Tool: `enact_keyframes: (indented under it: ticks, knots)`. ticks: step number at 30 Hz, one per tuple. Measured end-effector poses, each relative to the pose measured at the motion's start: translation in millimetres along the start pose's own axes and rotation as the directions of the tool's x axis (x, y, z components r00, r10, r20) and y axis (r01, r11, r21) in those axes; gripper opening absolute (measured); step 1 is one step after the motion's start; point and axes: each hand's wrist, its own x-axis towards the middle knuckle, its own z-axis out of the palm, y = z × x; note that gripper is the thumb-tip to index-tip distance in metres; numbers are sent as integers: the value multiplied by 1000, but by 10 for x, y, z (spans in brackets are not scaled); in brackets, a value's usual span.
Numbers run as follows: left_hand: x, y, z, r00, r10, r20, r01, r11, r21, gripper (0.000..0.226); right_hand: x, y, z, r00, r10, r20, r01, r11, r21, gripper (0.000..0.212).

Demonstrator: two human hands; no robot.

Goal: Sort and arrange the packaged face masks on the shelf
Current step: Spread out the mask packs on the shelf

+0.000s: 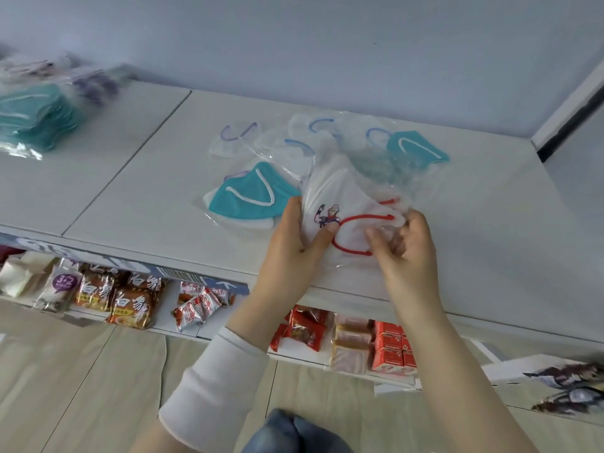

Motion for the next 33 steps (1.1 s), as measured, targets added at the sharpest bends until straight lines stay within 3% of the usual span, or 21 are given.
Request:
enact_keyframes:
  ticks: [4,8,13,17,20,26,33]
  knots:
    - [-163,91,-222,994,0,-108,-9,996,-91,21,-119,-256,155,997,-27,66,23,998,65,21]
    - [-514,10,-669,955,-69,-288,29,990,-141,15,-330,-376,552,955,34,294,-69,992,110,18]
    - [-1157,-163,-1364,822,-191,-537,66,968,-243,23,-750,-384,1230,762,144,631,-238,969,67,28]
    - [-1757,-270,-1793,681,-308,-665,143,946,-292,24,-1241,-206,1745,603,237,761,-339,940,-24,26]
    - [-2211,-441,-2021,596,-429,-679,261,903,-341,18,-1663,21,2135,514,326,794,-447,891,-76,3]
    - [-3301,-997,-2625,410,-656,-633,478,746,-463,7,-2530,320,2845,344,457,820,-391,864,-318,8]
    - [-4207,-1398,-3331,245,-765,-595,428,636,-642,8,-3471,338,3648,226,505,833,-203,861,-467,3]
